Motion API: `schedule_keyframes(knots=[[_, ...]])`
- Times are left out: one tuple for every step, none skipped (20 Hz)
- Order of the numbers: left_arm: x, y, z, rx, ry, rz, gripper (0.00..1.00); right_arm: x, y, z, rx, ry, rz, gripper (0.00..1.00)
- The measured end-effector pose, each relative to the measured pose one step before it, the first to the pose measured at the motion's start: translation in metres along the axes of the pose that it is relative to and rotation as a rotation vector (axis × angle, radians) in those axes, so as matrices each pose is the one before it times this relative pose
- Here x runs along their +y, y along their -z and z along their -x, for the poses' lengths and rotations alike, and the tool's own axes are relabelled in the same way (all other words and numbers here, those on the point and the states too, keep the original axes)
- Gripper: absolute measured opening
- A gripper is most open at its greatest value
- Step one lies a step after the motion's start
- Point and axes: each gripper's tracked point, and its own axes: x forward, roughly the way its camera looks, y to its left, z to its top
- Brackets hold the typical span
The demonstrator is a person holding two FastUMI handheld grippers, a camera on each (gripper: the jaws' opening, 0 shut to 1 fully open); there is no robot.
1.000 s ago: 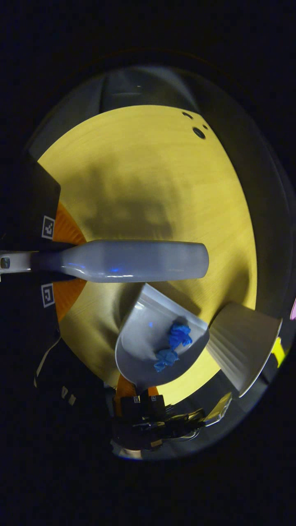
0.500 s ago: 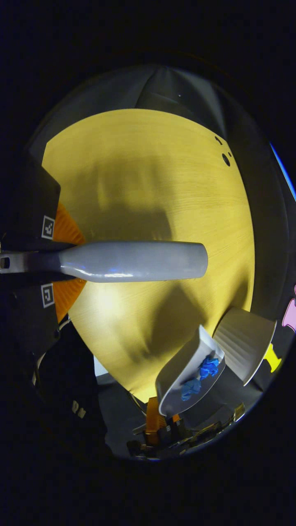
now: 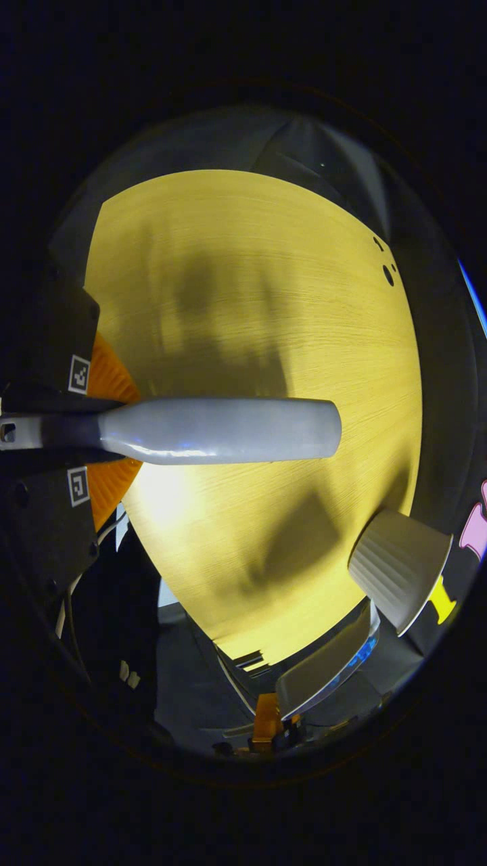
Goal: Pick up the small broom and dustpan from the desktop, sweep the trash into the dustpan with the broom, and then empty the trash into the garbage bin.
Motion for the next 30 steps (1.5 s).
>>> schedule_keyframes(knots=[[0.00098,-0.00158,0.00097,-0.00043,-0.01453,0.00486,0.25,-0.00564,-0.00283,0.00365,-0.00050,-0.00055,0.00615,0.33],[-0.00139,-0.00176,0.00190,-0.00236,-0.01021,0.01158,0.28,-0.00439,-0.00083,0.00347,0.00429,-0.00593,-0.00947,0.33],[-0.00491,-0.00231,0.00020,-0.00754,0.01434,0.00866,0.25,-0.00236,-0.00009,0.00422,0.00288,-0.00779,-0.01012,0.34],[-0.00616,0.00149,-0.00249,0.00748,0.02094,0.00784,0.28,-0.00064,-0.00140,0.00296,0.00650,0.00171,-0.00450,0.34],[-0.00451,0.00337,-0.00217,0.01683,0.00378,0.00656,0.24,-0.00172,-0.00269,0.00280,0.00524,0.00717,0.00044,0.33],[-0.00369,0.00403,-0.00197,0.01392,-0.00655,-0.00244,0.25,-0.00045,-0.00312,0.00251,-0.00412,0.00041,0.00150,0.33],[0.00017,0.00111,-0.00006,0.00986,-0.00526,-0.00560,0.25,-0.00212,-0.00419,0.00175,-0.00200,0.00137,0.00202,0.33],[0.00033,0.00048,-0.00191,0.00733,-0.00367,-0.00267,0.25,-0.00478,-0.00314,0.00168,-0.00375,0.00726,0.00653,0.33],[-0.00206,-0.00028,-0.00097,0.00290,0.00179,0.00202,0.25,-0.00550,-0.00607,0.00187,-0.01151,0.01470,0.01067,0.33],[-0.00111,0.00026,-0.00195,0.00039,0.00620,0.00233,0.22,-0.00727,-0.00138,0.00218,-0.01242,0.01938,0.02015,0.33],[-0.00088,-0.00206,-0.00109,-0.00019,0.00407,-0.00040,0.25,-0.00816,-0.00424,-0.00189,-0.01025,0.02577,0.02252,0.33],[-0.00047,-0.00214,-0.00110,-0.00120,0.00189,-0.00597,0.25,-0.01206,-0.00502,0.00077,-0.01240,0.02751,0.01863,0.33],[-0.00064,-0.00260,0.00044,-0.00313,0.00059,-0.01279,0.29,-0.00923,-0.00585,-0.00237,-0.01284,0.02441,0.00791,0.33],[-0.00437,-0.00237,0.00161,-0.00338,-0.00043,-0.01590,0.22,-0.00491,-0.00604,0.00123,-0.01306,0.01431,-0.00862,0.33],[-0.00039,-0.00269,0.00200,-0.00427,-0.00361,-0.01790,0.25,-0.00266,-0.00743,-0.00142,-0.01775,0.00832,-0.01660,0.34],[-0.00233,-0.00228,0.00341,-0.00731,-0.00584,-0.01578,0.25,-0.00237,-0.00387,-0.00118,-0.01620,0.01425,-0.01413,0.34],[-0.00095,-0.00482,0.00490,-0.00863,-0.00183,-0.01029,0.25,-0.00500,-0.00278,-0.00232,-0.01349,0.02061,-0.00431,0.33],[0.00060,-0.00483,0.00500,-0.01101,0.00001,-0.00246,0.25,-0.00691,-0.00484,-0.00366,-0.01460,0.02943,0.00698,0.33],[0.00013,-0.00667,0.00441,-0.01442,0.00251,0.00159,0.25,-0.00730,-0.00347,-0.00531,-0.00703,0.03521,0.01343,0.34],[0.00201,-0.00616,0.00401,-0.01615,0.00222,0.00543,0.25,-0.00719,-0.00328,-0.00299,-0.00501,0.02825,0.00993,0.34],[0.00143,-0.00698,0.00455,-0.01625,0.00122,0.00804,0.25,-0.00408,-0.00392,-0.00323,-0.00142,0.01802,0.00010,0.34],[-0.00169,-0.00287,0.00424,-0.01628,0.00238,0.01104,0.25,-0.00462,-0.00475,-0.00331,-0.00173,0.01240,-0.00693,0.33],[-0.00154,-0.00442,0.00490,-0.01749,0.00421,0.01311,0.25,-0.00263,-0.00330,-0.00370,-0.00274,0.00570,-0.01220,0.33],[-0.00187,-0.00139,0.00492,-0.01518,0.00169,0.01162,0.25,-0.00133,-0.00335,-0.00493,-0.00499,0.01644,-0.00238,0.34],[-0.00091,-0.00159,0.00378,-0.01219,-0.00034,0.00742,0.25,-0.00269,-0.00600,-0.00236,-0.01224,0.02387,0.01211,0.33],[-0.00022,0.00100,0.00185,-0.00987,-0.00353,0.00518,0.25,-0.00734,-0.00379,-0.00803,-0.01220,0.03028,0.02049,0.34],[-0.00018,-0.00070,0.00178,-0.00659,-0.00325,0.00608,0.25,-0.00467,-0.00396,-0.00504,-0.00992,0.02618,0.02004,0.33],[-0.00120,0.00107,0.00052,-0.00177,-0.00165,0.00694,0.25,-0.00324,-0.00188,-0.00229,-0.00251,0.02290,0.01434,0.33],[0.00002,-0.00075,0.00020,-0.00201,-0.00096,0.00526,0.25,-0.00049,-0.00168,-0.00286,-0.00300,0.01674,0.01717,0.34],[0.00107,-0.00017,0.00064,-0.00318,-0.00163,0.00263,0.22,-0.00074,-0.00421,-0.00586,-0.00821,0.01939,0.02497,0.33]])
